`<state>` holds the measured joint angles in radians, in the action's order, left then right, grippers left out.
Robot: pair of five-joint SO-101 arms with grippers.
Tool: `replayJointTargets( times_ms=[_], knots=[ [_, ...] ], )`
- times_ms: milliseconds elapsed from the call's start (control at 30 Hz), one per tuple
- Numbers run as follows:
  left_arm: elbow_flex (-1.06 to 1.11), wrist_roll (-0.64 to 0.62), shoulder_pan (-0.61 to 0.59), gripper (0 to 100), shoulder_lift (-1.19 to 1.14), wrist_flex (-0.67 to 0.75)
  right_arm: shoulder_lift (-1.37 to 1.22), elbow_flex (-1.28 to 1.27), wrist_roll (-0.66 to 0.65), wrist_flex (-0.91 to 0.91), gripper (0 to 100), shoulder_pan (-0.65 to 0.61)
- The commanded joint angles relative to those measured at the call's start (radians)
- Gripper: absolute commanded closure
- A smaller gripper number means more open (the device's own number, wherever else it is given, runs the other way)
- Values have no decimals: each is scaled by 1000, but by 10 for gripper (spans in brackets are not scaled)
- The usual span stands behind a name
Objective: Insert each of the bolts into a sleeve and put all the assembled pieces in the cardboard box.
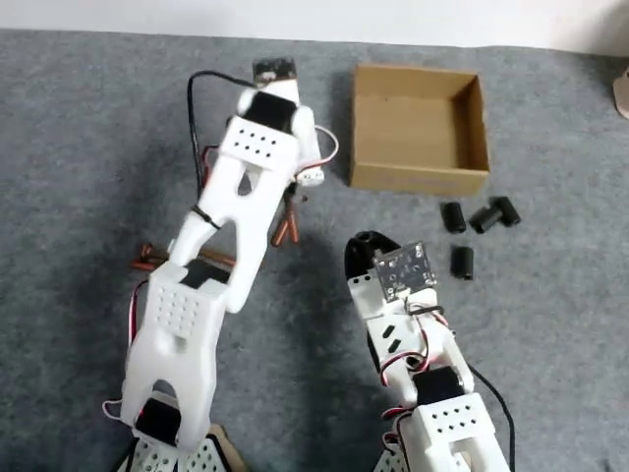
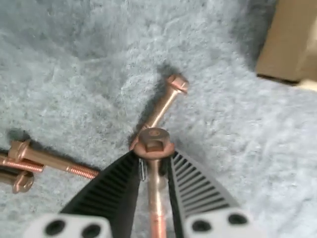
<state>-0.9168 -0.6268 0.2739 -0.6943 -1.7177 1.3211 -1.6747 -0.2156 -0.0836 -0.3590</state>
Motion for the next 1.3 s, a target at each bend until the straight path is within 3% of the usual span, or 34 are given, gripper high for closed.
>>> replayJointTargets(
  times_ms=[0, 300, 667, 833, 1000, 1133, 1267],
  knots=[
    [-7, -9, -13, 994, 110, -14, 18, -122, 6, 21, 994, -15],
    [15, -11, -15, 994, 163, -34, 15, -122, 5, 21, 994, -99],
    [490, -6, -15, 994, 579, 18, 19, -122, 3, 27, 994, -105],
    [756, 41, -7, 994, 783, 219, 18, -122, 5, 24, 994, -105],
    [1113, 41, -15, 994, 986, 578, 19, -120, 14, 82, 994, -105],
    [1379, 41, -13, 995, 1104, 905, 19, -120, 169, 183, 994, -102],
    [1541, 41, -15, 995, 1219, 1111, 19, -120, 278, 225, 994, -101]
  ],
)
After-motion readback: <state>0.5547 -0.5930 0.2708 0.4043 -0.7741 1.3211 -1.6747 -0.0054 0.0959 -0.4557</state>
